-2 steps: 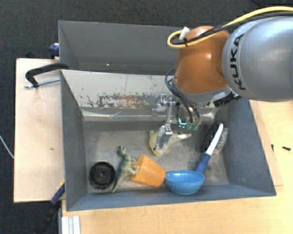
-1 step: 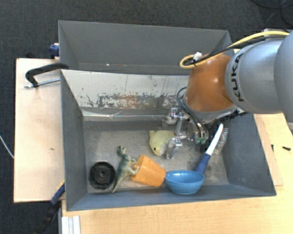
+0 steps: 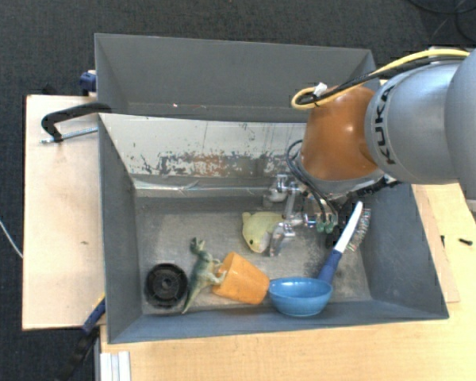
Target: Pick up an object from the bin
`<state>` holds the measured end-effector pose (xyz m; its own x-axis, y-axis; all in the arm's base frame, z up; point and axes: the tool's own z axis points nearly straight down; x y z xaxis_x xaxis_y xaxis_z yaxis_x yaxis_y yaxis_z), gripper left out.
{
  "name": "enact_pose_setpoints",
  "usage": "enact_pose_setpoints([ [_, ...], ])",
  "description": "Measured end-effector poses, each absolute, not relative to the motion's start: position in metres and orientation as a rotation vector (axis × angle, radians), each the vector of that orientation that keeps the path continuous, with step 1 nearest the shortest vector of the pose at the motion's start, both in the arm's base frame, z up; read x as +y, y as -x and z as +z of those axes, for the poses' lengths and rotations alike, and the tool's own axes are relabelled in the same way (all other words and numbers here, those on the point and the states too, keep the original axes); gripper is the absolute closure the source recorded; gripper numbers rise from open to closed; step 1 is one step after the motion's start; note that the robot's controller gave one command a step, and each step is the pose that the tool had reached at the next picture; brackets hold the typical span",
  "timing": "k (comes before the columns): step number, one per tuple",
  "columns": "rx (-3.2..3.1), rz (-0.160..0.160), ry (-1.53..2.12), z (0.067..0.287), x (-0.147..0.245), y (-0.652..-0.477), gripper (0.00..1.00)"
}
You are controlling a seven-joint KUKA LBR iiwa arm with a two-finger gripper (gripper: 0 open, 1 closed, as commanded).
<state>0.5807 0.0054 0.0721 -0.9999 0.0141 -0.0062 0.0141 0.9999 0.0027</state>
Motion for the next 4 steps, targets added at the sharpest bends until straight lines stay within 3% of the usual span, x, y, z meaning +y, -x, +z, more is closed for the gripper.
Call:
enact_pose_setpoints([
  [3,3.138,0.003,-0.021,0.0746,0.0084,-0.5829,0.00],
  [4,3.134,0.003,-0.022,0.0756,0.0084,-0.5840,1.00],
])
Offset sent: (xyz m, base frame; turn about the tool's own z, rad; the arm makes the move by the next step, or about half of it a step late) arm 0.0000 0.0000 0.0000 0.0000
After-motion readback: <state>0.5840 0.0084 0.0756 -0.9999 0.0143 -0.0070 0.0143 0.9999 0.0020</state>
